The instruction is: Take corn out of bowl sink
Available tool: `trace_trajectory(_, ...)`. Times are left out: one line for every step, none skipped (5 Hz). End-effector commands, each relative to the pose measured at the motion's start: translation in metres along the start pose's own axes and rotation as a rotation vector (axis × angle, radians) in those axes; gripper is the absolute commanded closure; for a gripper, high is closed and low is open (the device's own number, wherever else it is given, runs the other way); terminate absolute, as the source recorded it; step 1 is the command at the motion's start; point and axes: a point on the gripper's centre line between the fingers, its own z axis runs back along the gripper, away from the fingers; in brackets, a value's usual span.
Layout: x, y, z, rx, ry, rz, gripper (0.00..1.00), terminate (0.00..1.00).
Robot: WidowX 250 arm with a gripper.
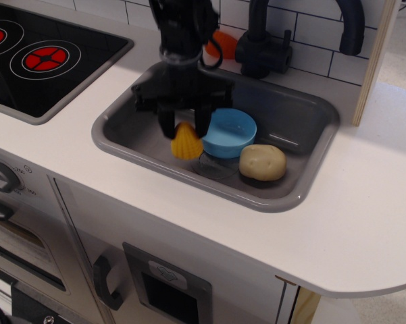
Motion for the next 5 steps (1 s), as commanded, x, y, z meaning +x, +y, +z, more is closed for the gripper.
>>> trace_trajectory(0.006,0.007,0.006,0.006,-0.030,-0.029,1.00,0.00)
trace_trajectory(0.008,0.009,0.005,0.002,-0.034,0.003,0.00,0.00)
trace_trajectory(0.008,0.008,0.007,0.006,-0.033,0.009,0.00,0.00)
trace_trajectory(0.012,0.012,0.016,0.013,-0.038,0.039,0.00,0.00)
trace_trajectory(0.019,0.011,0.038,-0.040,-0.034,0.081,0.00,0.00)
